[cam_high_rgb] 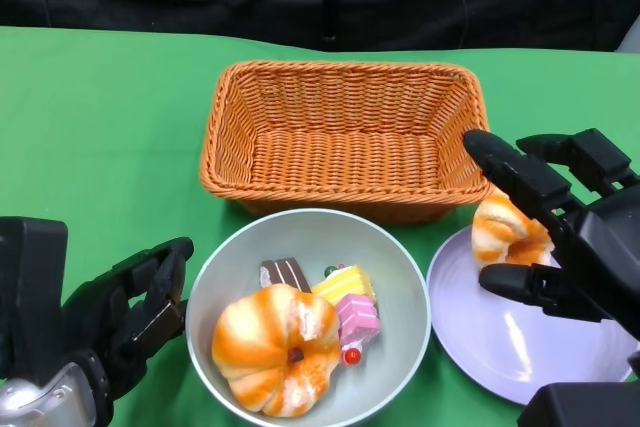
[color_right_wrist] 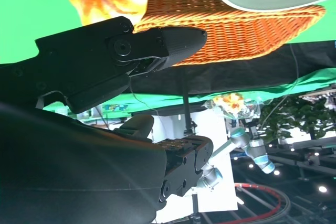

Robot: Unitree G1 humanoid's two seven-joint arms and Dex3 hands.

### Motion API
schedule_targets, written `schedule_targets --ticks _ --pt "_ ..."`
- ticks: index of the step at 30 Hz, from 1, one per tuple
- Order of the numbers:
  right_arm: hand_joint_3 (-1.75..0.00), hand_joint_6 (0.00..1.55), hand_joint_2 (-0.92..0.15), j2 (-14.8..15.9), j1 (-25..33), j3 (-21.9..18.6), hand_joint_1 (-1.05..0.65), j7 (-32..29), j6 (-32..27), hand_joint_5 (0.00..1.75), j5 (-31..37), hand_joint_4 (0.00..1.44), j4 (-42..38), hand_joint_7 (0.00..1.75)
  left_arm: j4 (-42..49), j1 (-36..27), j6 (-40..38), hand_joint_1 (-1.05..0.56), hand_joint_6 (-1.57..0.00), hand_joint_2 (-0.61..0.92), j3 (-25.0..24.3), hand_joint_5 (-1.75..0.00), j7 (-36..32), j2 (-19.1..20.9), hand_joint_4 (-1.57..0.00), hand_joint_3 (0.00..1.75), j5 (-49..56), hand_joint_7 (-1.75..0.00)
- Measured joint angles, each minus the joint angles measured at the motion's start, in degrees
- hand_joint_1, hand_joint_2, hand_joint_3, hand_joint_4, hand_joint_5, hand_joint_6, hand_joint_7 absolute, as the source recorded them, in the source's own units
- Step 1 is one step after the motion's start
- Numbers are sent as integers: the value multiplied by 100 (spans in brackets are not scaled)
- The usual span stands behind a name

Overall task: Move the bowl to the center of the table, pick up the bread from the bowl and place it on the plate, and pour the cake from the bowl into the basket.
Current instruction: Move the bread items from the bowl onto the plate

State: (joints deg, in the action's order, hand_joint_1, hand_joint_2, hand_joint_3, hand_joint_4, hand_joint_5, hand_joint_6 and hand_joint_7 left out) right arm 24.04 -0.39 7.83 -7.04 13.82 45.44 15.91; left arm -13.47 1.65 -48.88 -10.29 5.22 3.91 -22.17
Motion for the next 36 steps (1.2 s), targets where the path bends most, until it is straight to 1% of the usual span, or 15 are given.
schedule_targets --ticks 5,9,24,25,26,28,30,32,36 --pt "-26 24 -92 -69 -201 63 -69 343 -293 68 28 0 -117 4 0 2 0 -58 -37 92 5 -92 -2 -1 0 67 -3 -2" --pt "-24 24 -92 -69 -323 93 -69 444 -511 69 105 0 -376 4 0 1 0 -58 -37 92 3 -91 -2 -1 0 67 -4 -2" --pt "-24 24 -92 -69 -345 120 -69 456 -537 69 106 0 -379 4 0 1 0 -58 -37 92 4 -90 -2 -1 0 68 -4 -2" --pt "-24 25 -92 -64 -396 128 -70 449 -525 70 107 0 -480 4 -1 -3 -2 -58 -38 92 -3 -91 -3 0 0 67 -2 -2" --pt "-25 26 -92 -45 -526 189 -70 466 -513 70 137 0 -765 4 -5 -5 -4 -58 -38 92 -4 -92 -3 -1 0 67 -3 -2" --pt "-26 28 -92 70 -847 394 -71 604 -576 69 274 1 -1600 5 -16 0 -5 -59 -38 92 4 -94 -3 -11 0 66 -11 -2" --pt "-25 27 -92 184 -905 543 -70 707 -642 69 358 0 -2171 4 -28 -18 -5 -58 -38 92 -21 -95 -7 -10 0 66 -8 -2" --pt "-26 26 -92 196 -905 624 -70 710 -640 67 352 0 -2329 3 -30 -23 -7 -58 -38 92 -42 -94 -27 -9 0 66 -6 -2" --pt "-26 27 -92 228 -950 627 -69 701 -632 66 323 0 -2341 3 -52 -20 -9 -58 -38 92 -27 -92 -31 -12 0 67 -7 -2"
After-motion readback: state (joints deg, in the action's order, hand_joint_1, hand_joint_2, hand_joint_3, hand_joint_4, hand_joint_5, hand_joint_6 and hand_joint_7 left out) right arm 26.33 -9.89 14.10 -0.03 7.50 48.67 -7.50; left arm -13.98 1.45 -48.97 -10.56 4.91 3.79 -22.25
